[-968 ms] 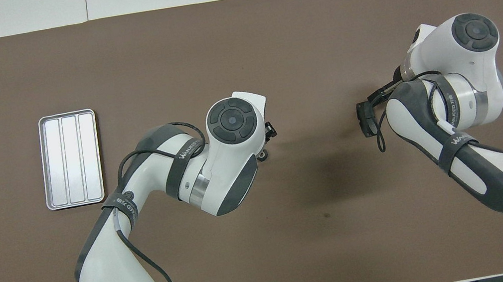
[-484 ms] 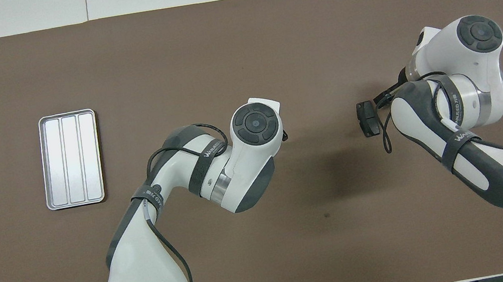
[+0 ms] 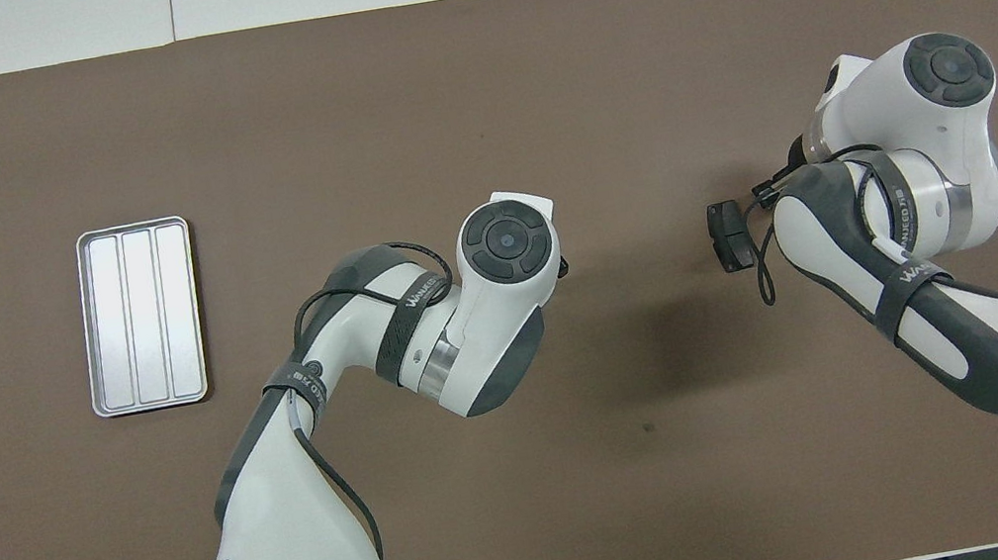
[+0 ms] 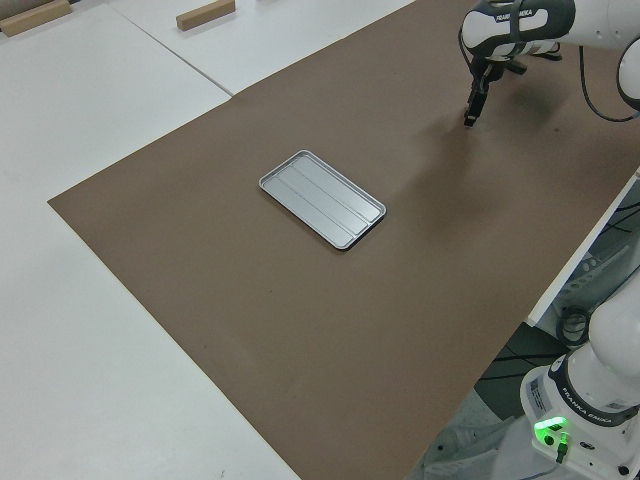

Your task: Pick bearing gear from pile to tray

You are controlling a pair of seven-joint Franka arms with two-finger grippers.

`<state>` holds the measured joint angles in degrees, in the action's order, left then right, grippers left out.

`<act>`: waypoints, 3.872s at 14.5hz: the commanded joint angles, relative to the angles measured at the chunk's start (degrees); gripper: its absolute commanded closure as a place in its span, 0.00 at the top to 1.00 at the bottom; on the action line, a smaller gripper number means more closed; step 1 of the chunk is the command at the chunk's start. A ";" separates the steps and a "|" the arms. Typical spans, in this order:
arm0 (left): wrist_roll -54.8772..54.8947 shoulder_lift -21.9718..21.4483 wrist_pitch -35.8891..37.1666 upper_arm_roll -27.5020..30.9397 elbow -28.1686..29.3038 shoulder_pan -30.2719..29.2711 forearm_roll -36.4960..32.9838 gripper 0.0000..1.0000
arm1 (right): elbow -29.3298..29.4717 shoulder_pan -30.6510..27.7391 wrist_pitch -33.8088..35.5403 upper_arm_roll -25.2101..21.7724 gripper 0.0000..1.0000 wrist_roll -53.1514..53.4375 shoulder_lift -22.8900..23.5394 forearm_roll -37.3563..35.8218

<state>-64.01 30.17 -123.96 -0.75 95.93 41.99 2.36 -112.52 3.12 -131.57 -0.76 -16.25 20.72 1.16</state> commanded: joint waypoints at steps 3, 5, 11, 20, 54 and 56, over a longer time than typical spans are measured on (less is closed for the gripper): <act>-2.26 0.59 -0.67 1.01 -0.65 1.25 0.28 0.57 | -0.86 -0.13 -1.41 0.50 0.00 -0.89 0.11 1.22; -2.27 0.59 -0.76 1.01 -0.48 1.25 0.19 0.41 | -0.60 -0.05 -1.32 0.50 0.00 -0.80 0.11 1.22; -2.70 0.50 0.73 1.36 -0.48 1.34 0.19 0.00 | 5.28 3.11 7.28 0.76 0.00 6.56 -1.99 1.22; 14.31 -9.67 8.65 4.35 3.98 -11.38 -0.43 0.00 | 9.34 14.27 10.72 1.64 0.00 25.21 -4.99 1.22; 54.16 -18.04 -11.39 4.35 27.38 -38.82 -0.43 0.67 | 3.97 33.62 -6.51 1.91 1.00 50.70 3.45 1.22; 54.25 -18.04 -10.95 4.35 27.12 -38.83 -0.43 1.00 | 5.02 33.53 -5.46 1.91 1.00 51.14 3.19 1.30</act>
<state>-10.63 12.91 -133.85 3.92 121.92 3.67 2.17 -108.52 37.17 -137.24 0.89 34.54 23.99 1.56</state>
